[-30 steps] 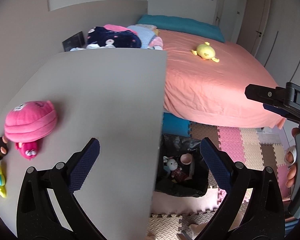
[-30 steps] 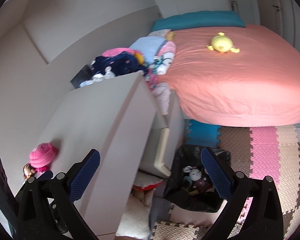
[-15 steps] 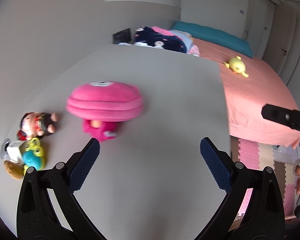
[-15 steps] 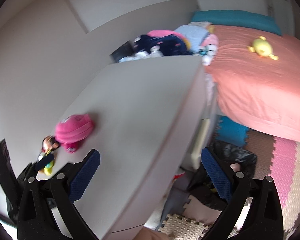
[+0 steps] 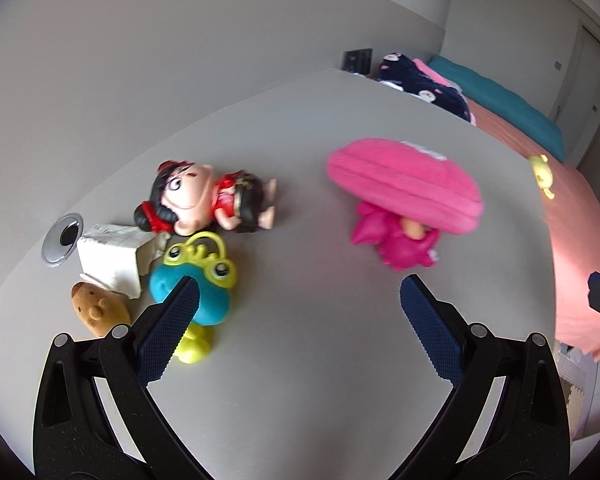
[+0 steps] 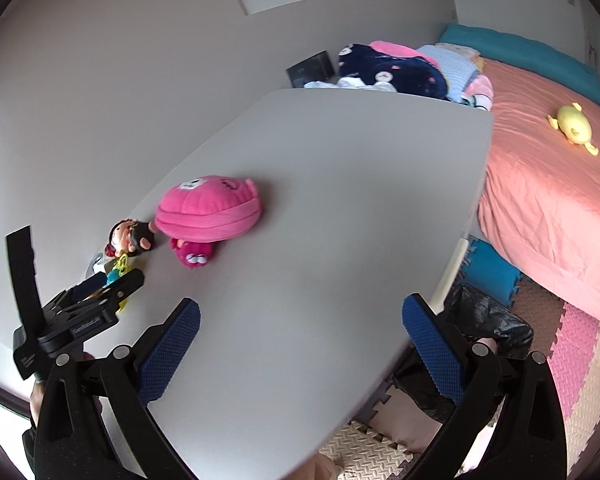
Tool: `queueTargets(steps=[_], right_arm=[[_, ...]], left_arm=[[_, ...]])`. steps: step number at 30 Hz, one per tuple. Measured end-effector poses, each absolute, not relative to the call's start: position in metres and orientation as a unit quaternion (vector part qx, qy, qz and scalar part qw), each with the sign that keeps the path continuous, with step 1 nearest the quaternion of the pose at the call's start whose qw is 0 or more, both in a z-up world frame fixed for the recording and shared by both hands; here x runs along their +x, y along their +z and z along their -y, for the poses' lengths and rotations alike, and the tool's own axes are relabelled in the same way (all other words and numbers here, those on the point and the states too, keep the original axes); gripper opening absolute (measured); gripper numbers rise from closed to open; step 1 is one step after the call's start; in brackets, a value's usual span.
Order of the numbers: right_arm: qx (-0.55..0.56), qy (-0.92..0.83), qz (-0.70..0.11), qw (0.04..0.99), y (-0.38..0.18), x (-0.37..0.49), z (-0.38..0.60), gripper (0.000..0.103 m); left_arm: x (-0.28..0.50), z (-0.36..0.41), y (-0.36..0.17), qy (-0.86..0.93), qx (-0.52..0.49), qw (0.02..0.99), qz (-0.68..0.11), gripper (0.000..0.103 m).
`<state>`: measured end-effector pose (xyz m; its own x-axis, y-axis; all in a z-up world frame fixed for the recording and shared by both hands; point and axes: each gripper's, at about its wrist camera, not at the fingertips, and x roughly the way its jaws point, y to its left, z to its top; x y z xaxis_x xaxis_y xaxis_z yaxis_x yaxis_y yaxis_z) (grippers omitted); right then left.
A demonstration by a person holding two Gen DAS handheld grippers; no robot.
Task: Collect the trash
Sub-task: 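Move both open tools back over the desk toys, then grasp the pink plush figure with the right tool while the left tool approaches the teal frog toy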
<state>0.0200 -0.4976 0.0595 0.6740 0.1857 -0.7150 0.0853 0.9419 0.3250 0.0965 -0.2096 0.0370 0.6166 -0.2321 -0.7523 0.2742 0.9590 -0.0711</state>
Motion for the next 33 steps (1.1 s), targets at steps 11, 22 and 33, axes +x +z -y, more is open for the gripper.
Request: queueTargets(steps=[11, 22, 33], right_arm=[[0.153, 0.080, -0.421, 0.891, 0.049, 0.051, 0.440, 0.101], [0.125, 0.090, -0.449, 0.880, 0.030, 0.113, 0.392, 0.092], [0.083, 0.059, -0.433, 0.896, 0.031, 0.154, 0.379, 0.091]], left_arm=[[0.115, 0.189, 0.027, -0.122, 0.050, 0.901, -0.414, 0.097], [0.135, 0.179, 0.026, -0.101, 0.053, 0.905, -0.410, 0.097], [0.147, 0.171, 0.023, -0.075, 0.067, 0.907, -0.408, 0.097]])
